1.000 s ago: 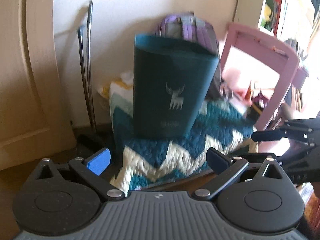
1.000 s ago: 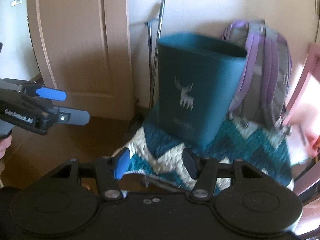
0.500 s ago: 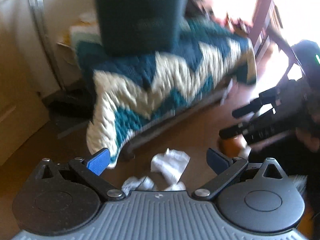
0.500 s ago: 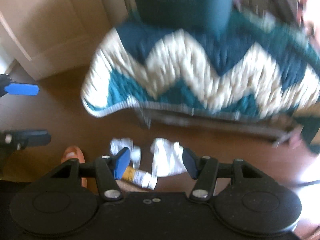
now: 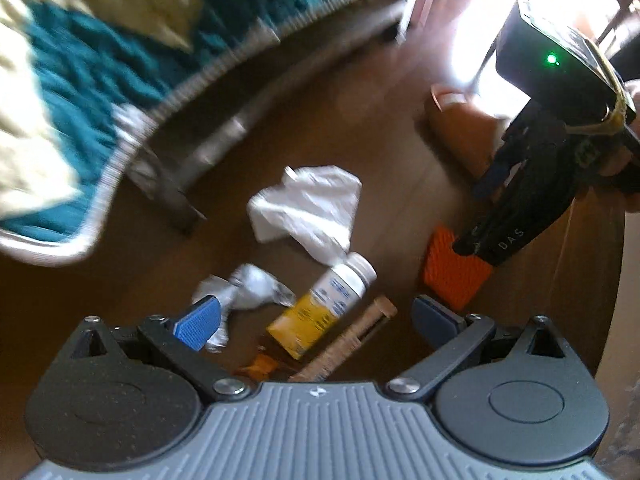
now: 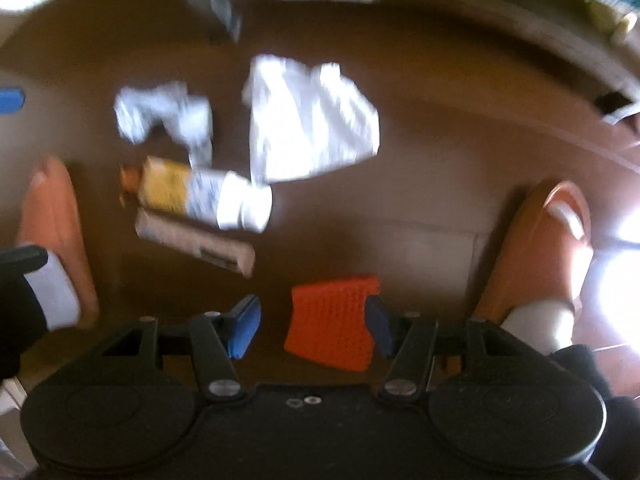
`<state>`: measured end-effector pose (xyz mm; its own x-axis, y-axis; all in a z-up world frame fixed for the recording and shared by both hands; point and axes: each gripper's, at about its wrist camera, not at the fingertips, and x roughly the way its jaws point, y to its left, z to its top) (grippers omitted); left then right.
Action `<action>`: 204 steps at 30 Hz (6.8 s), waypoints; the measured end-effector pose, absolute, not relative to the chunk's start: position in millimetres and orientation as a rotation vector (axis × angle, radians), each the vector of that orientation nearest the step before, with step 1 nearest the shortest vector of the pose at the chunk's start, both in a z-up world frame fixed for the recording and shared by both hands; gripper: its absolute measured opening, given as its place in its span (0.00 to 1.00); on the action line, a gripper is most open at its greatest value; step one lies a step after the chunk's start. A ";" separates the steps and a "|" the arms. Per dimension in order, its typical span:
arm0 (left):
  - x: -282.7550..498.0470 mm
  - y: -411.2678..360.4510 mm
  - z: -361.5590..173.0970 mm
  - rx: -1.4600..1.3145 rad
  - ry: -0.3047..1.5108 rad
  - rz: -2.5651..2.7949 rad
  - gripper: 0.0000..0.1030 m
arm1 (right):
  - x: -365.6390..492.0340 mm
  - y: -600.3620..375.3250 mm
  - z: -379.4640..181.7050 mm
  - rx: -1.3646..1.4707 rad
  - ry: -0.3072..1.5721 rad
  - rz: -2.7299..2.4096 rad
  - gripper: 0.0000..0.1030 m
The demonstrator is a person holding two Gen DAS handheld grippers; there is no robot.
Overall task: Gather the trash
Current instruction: 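Grasp the yogurt drink bottle with left while right grasps the orange foam net, then lift the bottle and foam net up to the teal wastebasket, then open both grippers over the wastebasket to drop bottle and net, then move both tools back down toward the floor trash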
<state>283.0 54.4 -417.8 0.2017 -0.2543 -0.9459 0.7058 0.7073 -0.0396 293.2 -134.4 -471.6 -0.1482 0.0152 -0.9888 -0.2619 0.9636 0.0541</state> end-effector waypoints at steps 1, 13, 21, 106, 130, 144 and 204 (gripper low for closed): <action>282.7 52.3 -427.6 0.469 1.197 -0.715 1.00 | 288.9 -133.6 -483.2 -0.198 1.731 0.248 0.56; 294.4 29.4 -535.6 0.616 1.271 -0.791 0.99 | 267.3 -130.8 -571.9 -0.222 1.877 0.220 0.56; 299.8 16.8 -570.5 0.648 1.295 -0.808 0.91 | 266.8 -135.4 -598.9 -0.188 1.898 0.163 0.57; 338.6 33.9 78.4 -0.005 0.520 -0.235 0.44 | 381.6 -133.3 78.3 -0.200 0.573 0.416 0.15; 509.6 10.4 64.1 -0.002 0.590 -0.188 0.44 | 524.8 -119.4 42.9 -0.191 0.632 0.378 0.17; 546.8 17.3 18.9 -0.038 0.773 -0.160 0.45 | 536.1 -103.4 21.2 -0.239 0.721 0.388 0.35; 269.7 116.0 -79.3 -0.023 0.854 -0.289 0.96 | 336.6 -114.5 -67.8 -0.202 0.888 0.537 0.54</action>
